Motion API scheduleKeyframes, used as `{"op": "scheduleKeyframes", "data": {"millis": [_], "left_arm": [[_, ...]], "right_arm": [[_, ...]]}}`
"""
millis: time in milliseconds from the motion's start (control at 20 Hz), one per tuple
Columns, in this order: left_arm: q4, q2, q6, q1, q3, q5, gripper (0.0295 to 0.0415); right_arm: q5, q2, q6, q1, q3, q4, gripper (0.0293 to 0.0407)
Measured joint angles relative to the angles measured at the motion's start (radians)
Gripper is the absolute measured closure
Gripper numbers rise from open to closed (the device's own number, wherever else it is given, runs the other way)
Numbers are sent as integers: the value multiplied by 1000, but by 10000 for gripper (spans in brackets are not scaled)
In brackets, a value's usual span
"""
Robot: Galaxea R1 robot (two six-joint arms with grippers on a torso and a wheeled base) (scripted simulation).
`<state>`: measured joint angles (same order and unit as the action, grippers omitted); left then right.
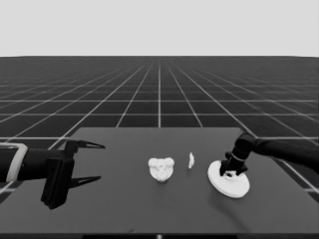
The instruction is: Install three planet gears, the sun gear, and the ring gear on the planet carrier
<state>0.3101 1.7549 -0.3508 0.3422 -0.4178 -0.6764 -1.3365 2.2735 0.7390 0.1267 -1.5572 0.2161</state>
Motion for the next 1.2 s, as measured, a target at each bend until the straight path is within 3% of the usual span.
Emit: {"op": "scheduleKeyframes", "data": {"millis": [50, 100, 550, 600, 650, 750, 1050, 1100, 1150, 1200], "left_arm": [[0, 0, 0, 0, 0, 0, 326], [0, 0, 0, 0, 0, 0, 326], [0, 0, 0, 0, 0, 0, 326], [0, 0, 0, 0, 0, 0, 326], [0, 0, 0, 0, 0, 0, 326], [0, 0, 0, 0, 0, 0, 326], [0, 0, 0, 0, 0, 0, 326], [0, 0, 0, 0, 0, 0, 326], [0, 0, 0, 0, 0, 0, 326], [0, 0, 0, 0, 0, 0, 326]], "right_arm": [[1, 1, 0, 1, -2, 1, 315], [2, 1, -1, 2, -3, 1, 350], [3, 2, -1, 1, -4, 2, 352], [-126, -65, 41, -108, 132, -90, 351], [-200, -86, 50, -237, 166, -166, 351], [-270, -75, 42, -358, 143, -242, 351], [-305, -59, 31, -409, 110, -276, 351], [-269, 63, 375, -390, 165, -283, 351], [-253, 335, 531, -377, 109, -275, 351], [-251, 544, 537, -369, -39, -268, 351]]}}
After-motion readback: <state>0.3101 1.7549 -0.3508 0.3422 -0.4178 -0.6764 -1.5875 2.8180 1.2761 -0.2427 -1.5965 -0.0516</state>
